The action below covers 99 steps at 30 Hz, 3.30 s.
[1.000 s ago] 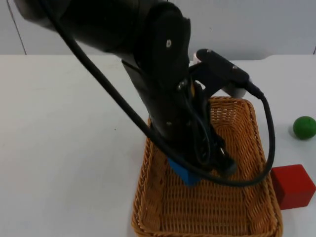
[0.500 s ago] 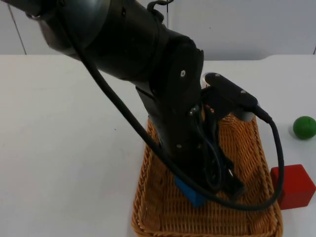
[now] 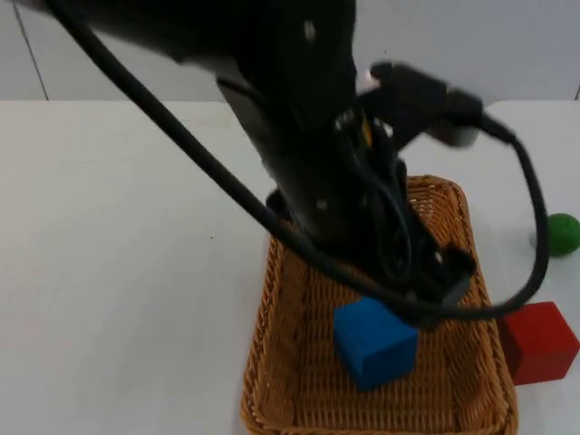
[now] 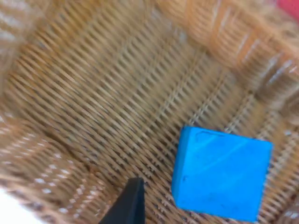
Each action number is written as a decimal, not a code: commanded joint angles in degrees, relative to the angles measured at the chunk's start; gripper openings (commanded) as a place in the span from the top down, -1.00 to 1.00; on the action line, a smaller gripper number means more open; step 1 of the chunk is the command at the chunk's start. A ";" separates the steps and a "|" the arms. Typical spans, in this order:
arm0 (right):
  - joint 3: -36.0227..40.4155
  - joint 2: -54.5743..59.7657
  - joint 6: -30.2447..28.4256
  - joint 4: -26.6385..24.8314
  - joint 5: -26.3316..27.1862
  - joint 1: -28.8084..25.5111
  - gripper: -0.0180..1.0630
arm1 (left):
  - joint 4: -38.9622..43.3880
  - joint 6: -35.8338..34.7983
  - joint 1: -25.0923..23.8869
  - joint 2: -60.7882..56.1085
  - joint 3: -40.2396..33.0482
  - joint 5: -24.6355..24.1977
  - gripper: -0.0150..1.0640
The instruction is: Place all geometric objects except the red cube into the basket.
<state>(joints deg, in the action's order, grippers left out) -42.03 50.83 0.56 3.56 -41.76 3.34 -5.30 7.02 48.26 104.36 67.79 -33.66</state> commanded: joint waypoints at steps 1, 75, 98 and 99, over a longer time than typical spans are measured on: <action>-0.22 0.00 0.07 0.21 0.20 -0.29 -0.98 | 0.31 -0.45 -0.63 -2.75 0.15 -1.84 -0.97; -22.80 56.63 -0.56 -1.95 17.12 7.34 -0.98 | -3.01 -1.71 -42.95 -35.15 -28.64 -5.20 -0.97; -24.39 66.87 0.71 2.51 25.10 7.19 0.76 | -3.01 -1.71 -42.95 -35.15 -28.64 -5.07 -0.97; -24.39 65.90 0.31 2.51 24.26 7.19 0.98 | -3.01 -1.71 -42.95 -35.15 -28.64 -5.07 -0.97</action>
<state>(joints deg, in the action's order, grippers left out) -66.09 118.67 1.46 5.60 -16.62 10.32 -8.16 5.57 5.54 69.59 39.47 -39.32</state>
